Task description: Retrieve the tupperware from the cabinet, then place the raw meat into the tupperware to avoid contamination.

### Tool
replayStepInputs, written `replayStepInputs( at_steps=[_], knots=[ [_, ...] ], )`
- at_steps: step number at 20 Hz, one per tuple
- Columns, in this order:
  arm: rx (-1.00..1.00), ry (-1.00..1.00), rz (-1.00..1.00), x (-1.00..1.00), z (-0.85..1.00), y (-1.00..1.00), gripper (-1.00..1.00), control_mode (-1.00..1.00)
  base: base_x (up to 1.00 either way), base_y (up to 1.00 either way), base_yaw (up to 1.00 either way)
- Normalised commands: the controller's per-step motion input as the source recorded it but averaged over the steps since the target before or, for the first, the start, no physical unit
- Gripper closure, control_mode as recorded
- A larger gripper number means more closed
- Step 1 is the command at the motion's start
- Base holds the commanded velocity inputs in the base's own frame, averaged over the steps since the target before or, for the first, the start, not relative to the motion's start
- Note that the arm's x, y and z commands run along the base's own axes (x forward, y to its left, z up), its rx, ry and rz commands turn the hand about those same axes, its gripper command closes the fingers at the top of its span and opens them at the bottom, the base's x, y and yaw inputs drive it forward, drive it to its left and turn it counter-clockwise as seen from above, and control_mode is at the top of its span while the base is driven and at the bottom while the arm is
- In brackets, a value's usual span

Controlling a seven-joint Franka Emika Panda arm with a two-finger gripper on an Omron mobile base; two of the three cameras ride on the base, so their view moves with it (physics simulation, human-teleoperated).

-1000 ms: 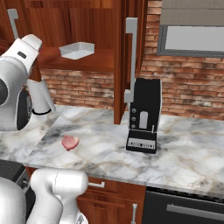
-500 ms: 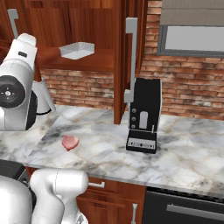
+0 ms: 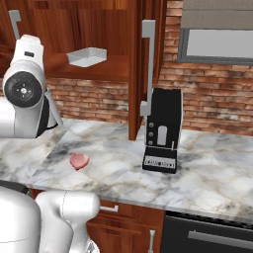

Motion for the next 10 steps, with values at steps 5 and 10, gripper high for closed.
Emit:
replayStepInputs(
  at_steps=[5,10],
  knots=[
    [-0.13,0.00,0.04,0.22,-0.06,0.00,-1.00,-1.00,0.00,0.00,0.00],
    [-0.08,-0.01,0.00,0.25,-0.17,0.00,-1.00,-1.00,0.00,0.00,0.00]
  ],
)
